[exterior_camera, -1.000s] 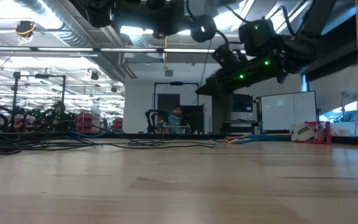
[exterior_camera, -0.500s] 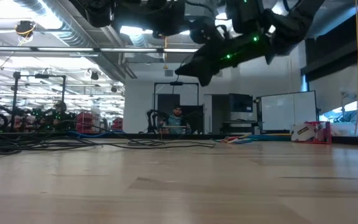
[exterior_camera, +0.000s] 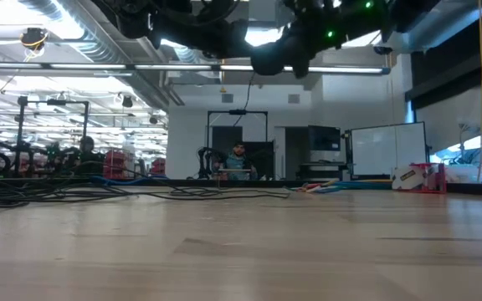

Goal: Coiling cords

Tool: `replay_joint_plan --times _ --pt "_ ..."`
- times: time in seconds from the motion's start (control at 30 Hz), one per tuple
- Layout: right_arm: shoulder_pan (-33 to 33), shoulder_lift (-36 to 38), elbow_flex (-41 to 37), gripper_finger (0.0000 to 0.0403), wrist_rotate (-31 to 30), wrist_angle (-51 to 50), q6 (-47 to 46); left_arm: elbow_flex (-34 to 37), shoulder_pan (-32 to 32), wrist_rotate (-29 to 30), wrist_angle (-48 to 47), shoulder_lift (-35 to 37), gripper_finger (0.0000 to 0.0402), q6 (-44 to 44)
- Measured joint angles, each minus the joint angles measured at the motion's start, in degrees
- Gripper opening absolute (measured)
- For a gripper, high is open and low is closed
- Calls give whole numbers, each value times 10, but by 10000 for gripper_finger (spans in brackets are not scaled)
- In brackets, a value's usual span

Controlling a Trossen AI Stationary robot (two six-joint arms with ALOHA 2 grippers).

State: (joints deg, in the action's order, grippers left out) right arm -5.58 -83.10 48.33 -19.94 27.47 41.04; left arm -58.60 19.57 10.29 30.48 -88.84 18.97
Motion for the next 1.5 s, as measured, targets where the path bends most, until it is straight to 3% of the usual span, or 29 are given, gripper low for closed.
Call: replay_joint_plan --times 0.63,1.1,1.5 --pt "-1 12 159 5 -15 -208 19 0 0 -41 -20 0 1 29" --pt "-2 44 168 5 -76 -235 45 0 0 -53 -42 0 1 69" --pt "-1 120 168 5 -90 -365 0 0 0 -53 -44 0 1 70"
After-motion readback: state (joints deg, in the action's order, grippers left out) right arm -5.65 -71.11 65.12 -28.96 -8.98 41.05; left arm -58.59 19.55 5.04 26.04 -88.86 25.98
